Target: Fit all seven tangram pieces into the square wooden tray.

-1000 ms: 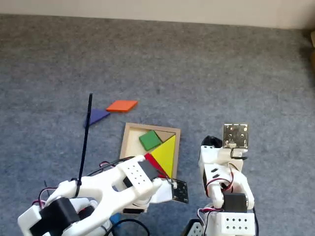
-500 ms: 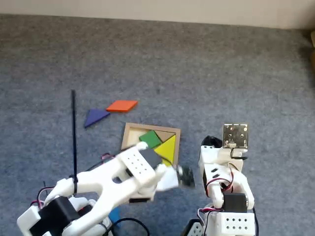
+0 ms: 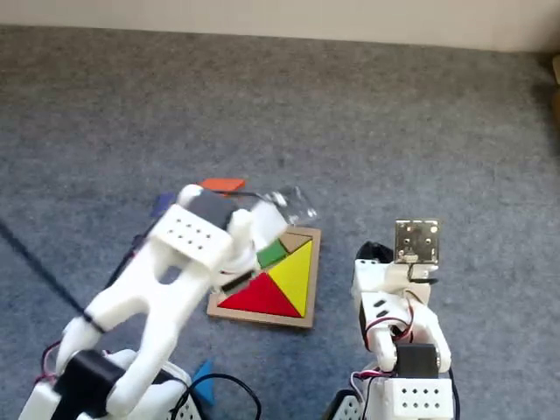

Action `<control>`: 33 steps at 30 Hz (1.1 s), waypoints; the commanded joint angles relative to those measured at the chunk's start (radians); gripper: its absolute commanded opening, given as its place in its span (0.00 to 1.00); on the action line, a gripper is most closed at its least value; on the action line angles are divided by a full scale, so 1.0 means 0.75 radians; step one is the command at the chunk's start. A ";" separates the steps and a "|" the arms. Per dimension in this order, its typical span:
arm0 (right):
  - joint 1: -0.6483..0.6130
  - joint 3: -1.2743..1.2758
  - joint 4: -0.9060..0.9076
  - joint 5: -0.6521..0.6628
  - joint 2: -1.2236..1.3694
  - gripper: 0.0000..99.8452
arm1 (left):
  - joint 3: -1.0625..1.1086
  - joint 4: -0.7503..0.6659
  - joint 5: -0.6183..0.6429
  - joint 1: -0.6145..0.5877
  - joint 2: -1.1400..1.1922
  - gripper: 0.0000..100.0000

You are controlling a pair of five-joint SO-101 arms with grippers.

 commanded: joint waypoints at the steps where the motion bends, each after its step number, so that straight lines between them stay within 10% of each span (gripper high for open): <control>1: -0.058 -0.030 -0.026 -0.014 -0.017 0.02 | -0.075 0.006 0.061 -0.085 -0.220 0.04; 33: -0.132 0.283 0.357 -0.014 -0.017 0.02 | 0.146 -0.254 0.391 -1.278 -0.946 0.02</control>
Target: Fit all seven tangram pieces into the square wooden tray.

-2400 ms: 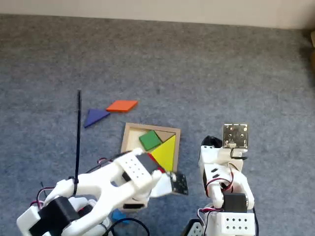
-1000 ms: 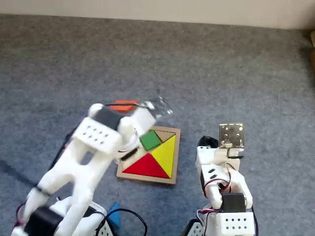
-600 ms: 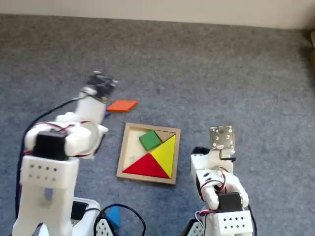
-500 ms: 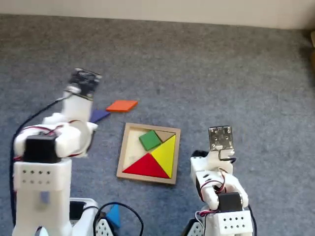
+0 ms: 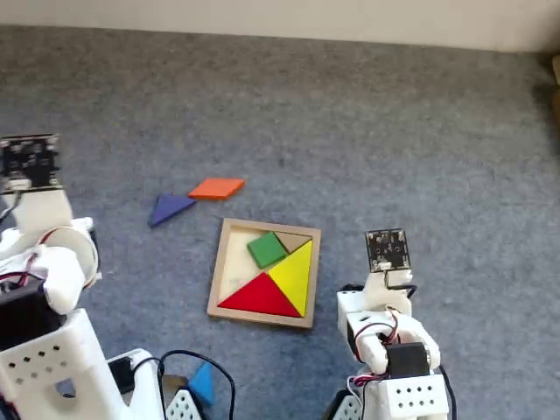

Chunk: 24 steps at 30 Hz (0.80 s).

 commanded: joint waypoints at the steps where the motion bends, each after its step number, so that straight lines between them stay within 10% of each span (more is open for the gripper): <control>1: -0.009 0.197 0.009 -0.012 -0.013 0.02 | 0.073 -0.119 0.016 -0.103 -0.026 0.02; 24: -0.011 0.197 0.009 -0.006 -0.013 0.02 | 0.551 -0.561 0.012 -0.414 -0.026 0.02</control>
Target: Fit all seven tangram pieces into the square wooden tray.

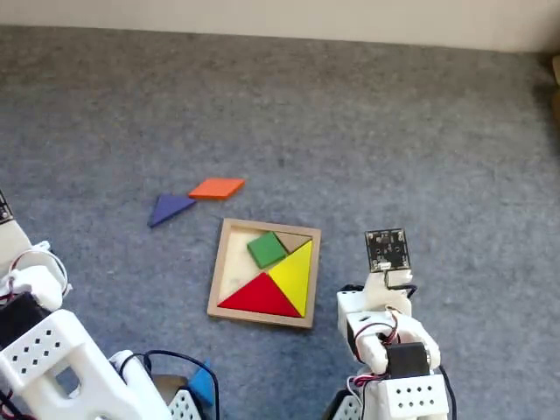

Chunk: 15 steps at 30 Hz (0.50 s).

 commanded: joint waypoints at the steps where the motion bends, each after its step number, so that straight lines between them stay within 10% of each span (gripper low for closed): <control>1: -0.011 0.197 0.007 -0.006 -0.013 0.02 | 0.005 -0.029 0.010 -0.003 -0.017 0.02; 15: -0.011 0.197 0.007 -0.006 -0.013 0.02 | 0.134 -0.143 0.008 -0.001 -0.017 0.02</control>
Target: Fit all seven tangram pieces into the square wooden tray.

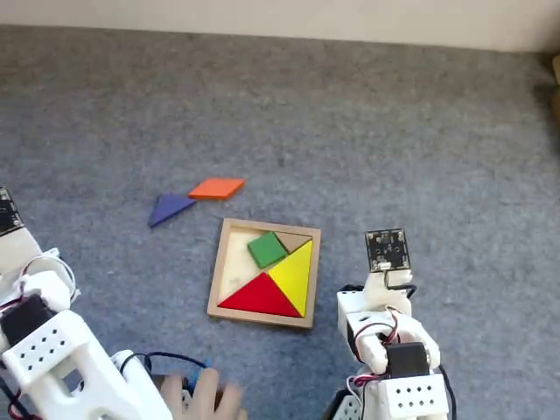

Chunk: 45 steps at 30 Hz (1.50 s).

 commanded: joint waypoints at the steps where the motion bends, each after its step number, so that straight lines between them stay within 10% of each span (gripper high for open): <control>1: -0.009 0.197 0.007 -0.006 -0.013 0.02 | -0.015 -0.029 0.010 -0.003 -0.017 0.02; 45: -0.009 0.197 0.007 -0.006 -0.013 0.02 | 0.005 -0.020 0.008 0.083 -0.019 0.02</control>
